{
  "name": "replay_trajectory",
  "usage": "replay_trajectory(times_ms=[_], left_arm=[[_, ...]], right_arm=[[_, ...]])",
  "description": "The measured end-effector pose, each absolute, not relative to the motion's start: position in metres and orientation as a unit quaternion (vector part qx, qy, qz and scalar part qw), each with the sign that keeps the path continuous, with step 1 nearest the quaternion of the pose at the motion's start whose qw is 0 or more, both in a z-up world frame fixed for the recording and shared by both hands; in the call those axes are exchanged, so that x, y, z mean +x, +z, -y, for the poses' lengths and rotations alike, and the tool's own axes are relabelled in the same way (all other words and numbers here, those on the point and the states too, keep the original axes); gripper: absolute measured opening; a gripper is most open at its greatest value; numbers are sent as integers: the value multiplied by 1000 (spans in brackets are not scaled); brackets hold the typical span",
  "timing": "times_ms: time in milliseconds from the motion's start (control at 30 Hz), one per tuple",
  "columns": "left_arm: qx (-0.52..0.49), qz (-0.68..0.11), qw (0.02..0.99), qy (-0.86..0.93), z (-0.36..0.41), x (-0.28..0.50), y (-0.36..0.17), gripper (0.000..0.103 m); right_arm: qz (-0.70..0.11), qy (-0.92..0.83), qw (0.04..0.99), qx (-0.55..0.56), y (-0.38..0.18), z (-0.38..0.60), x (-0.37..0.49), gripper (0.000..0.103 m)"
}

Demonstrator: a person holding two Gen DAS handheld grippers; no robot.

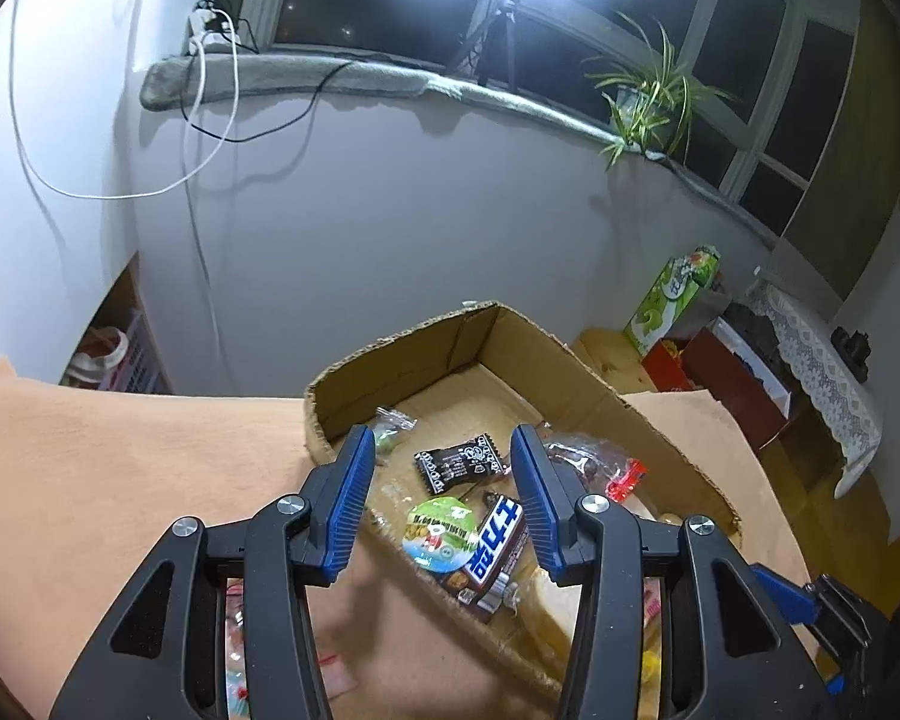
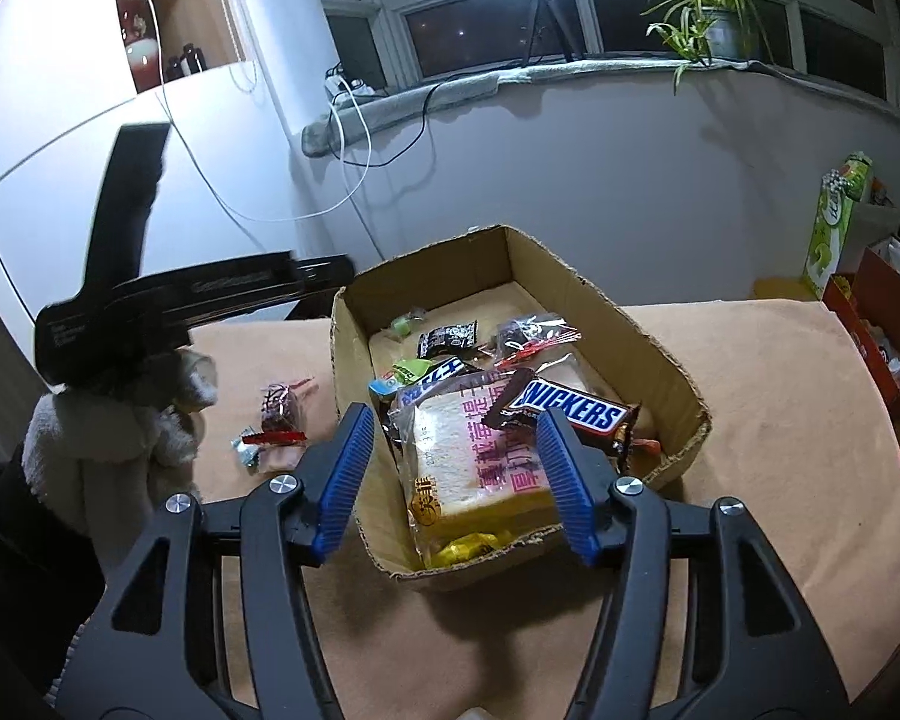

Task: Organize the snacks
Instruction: 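Carry the green packet and yellow candy into the box and open both tools, then move both tools back toward the remaining candies on the table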

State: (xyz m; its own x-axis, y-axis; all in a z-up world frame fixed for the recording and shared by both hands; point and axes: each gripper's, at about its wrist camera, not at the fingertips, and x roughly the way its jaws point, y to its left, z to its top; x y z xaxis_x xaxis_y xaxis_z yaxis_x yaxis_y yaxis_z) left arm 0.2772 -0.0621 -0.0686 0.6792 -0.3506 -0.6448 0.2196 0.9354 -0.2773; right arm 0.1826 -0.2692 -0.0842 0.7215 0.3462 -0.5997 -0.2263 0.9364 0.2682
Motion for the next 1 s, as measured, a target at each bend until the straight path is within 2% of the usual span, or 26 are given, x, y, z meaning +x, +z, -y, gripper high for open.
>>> replay_trajectory(times_ms=[633, 1000], left_arm=[[-115, -326, 931, -121, -10, 185, -37, 46], [-136, -342, 924, -103, -59, 147, -67, 48]], right_arm=[[-325, 171, 924, 104, -68, 276, 124, 60], [-341, 213, 911, 94, -72, 226, 118, 60]])
